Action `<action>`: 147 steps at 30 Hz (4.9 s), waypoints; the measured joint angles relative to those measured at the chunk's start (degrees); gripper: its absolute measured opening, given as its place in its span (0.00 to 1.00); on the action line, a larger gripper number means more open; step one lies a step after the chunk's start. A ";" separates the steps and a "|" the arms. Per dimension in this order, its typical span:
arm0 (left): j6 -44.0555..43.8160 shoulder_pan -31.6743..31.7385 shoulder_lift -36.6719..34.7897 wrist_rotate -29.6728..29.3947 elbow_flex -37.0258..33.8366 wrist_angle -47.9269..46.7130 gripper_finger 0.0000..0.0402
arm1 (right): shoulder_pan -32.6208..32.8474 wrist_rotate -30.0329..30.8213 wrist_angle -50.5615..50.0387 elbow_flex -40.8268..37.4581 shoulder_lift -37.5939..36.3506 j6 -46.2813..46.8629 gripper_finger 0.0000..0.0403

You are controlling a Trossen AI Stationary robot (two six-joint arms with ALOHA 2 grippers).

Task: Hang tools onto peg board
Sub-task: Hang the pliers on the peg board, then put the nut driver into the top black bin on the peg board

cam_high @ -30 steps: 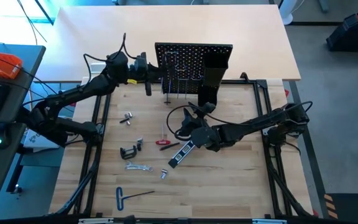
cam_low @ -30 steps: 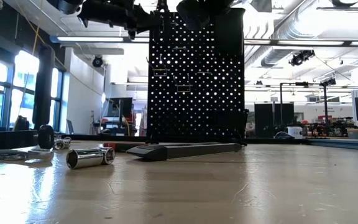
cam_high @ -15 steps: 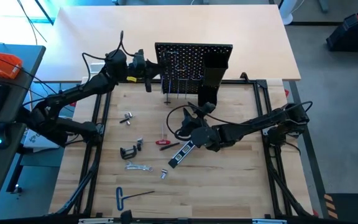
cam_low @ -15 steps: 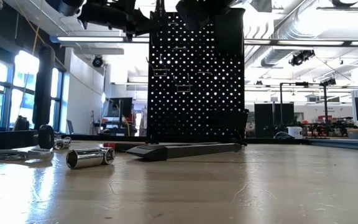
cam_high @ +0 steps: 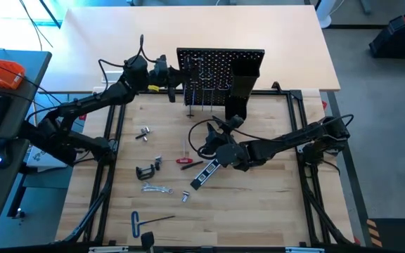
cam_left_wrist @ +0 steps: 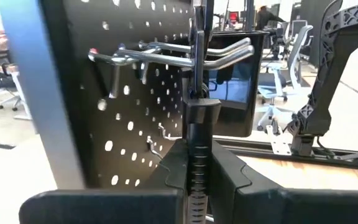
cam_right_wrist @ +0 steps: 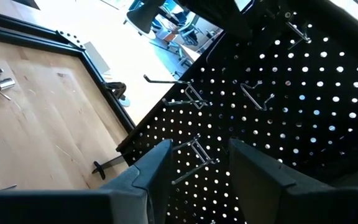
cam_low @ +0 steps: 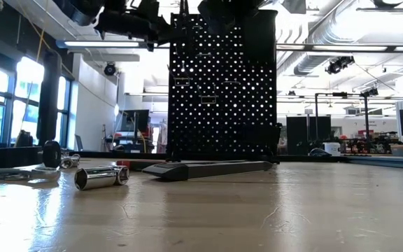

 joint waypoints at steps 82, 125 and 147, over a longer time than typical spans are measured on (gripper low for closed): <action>-5.29 -18.97 -34.14 -7.79 -26.91 -44.58 0.56 | -3.98 -54.58 8.84 -18.33 0.76 20.45 0.37; -11.99 -38.41 -17.73 -15.55 -31.89 -26.44 0.56 | -10.38 -71.56 -13.96 2.80 22.60 13.53 0.02; -7.98 -38.93 -5.31 -19.76 -31.89 -10.99 0.56 | -9.97 -64.76 -18.18 2.56 16.25 10.33 0.01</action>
